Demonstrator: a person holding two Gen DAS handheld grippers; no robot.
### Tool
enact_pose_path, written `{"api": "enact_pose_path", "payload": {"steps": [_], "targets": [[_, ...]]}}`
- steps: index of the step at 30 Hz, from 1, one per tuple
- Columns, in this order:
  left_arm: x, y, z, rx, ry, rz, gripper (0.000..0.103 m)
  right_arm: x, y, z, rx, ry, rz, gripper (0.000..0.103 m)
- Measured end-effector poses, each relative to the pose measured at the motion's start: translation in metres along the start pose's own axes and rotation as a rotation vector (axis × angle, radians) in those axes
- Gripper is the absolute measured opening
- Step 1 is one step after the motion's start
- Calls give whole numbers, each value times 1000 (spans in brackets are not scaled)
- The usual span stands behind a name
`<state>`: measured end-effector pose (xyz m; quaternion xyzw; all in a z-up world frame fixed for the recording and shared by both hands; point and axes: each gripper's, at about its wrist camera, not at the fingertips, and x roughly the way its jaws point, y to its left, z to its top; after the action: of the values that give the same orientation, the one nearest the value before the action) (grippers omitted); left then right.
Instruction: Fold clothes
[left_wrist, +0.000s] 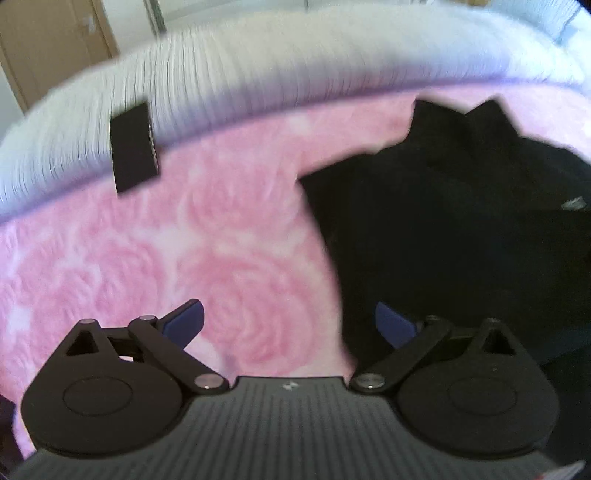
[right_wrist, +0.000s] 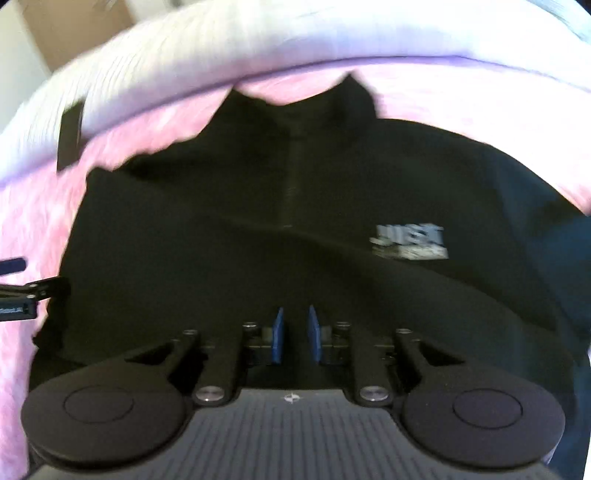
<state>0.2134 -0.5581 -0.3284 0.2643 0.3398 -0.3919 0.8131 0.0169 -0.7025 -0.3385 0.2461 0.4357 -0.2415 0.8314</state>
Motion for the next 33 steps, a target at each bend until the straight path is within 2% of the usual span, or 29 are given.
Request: {"api": "enact_pose_path", "payload": {"steps": [1, 4, 5, 6, 7, 11, 14, 17, 20, 24, 27, 30, 33], "targets": [[-6, -8, -1, 29, -7, -18, 99, -5, -9, -8, 13, 2, -1, 28], [-5, -36, -11, 138, 38, -73, 99, -15, -37, -34, 38, 25, -22, 28], [0, -42, -18, 165, 64, -67, 98, -17, -49, -45, 53, 33, -39, 27], [4, -48, -24, 192, 89, -61, 97, -20, -59, -53, 67, 34, -50, 20], [3, -52, -28, 209, 102, -58, 97, -25, -66, -60, 80, 25, -54, 18], [-29, -57, -31, 229, 90, -60, 97, -51, -86, -78, 122, 22, -101, 18], [-54, -63, -32, 248, 78, -69, 98, -81, -99, -94, 211, -5, -140, 45], [-81, -81, -29, 288, 51, -118, 98, -119, -108, -113, 308, -40, -178, 44], [-108, -104, -24, 325, 20, -163, 99, -160, -105, -131, 332, -65, -215, 45], [-143, -133, -14, 342, -20, -216, 99, -215, -101, -152, 341, -103, -243, 56], [-163, -154, -5, 342, -35, -240, 102, -248, -111, -166, 372, -109, -268, 57], [-172, -179, 6, 342, -39, -256, 102, -266, -136, -171, 427, -115, -282, 57], [-171, -210, 19, 347, -39, -256, 102, -277, -178, -165, 479, -148, -293, 58]]}}
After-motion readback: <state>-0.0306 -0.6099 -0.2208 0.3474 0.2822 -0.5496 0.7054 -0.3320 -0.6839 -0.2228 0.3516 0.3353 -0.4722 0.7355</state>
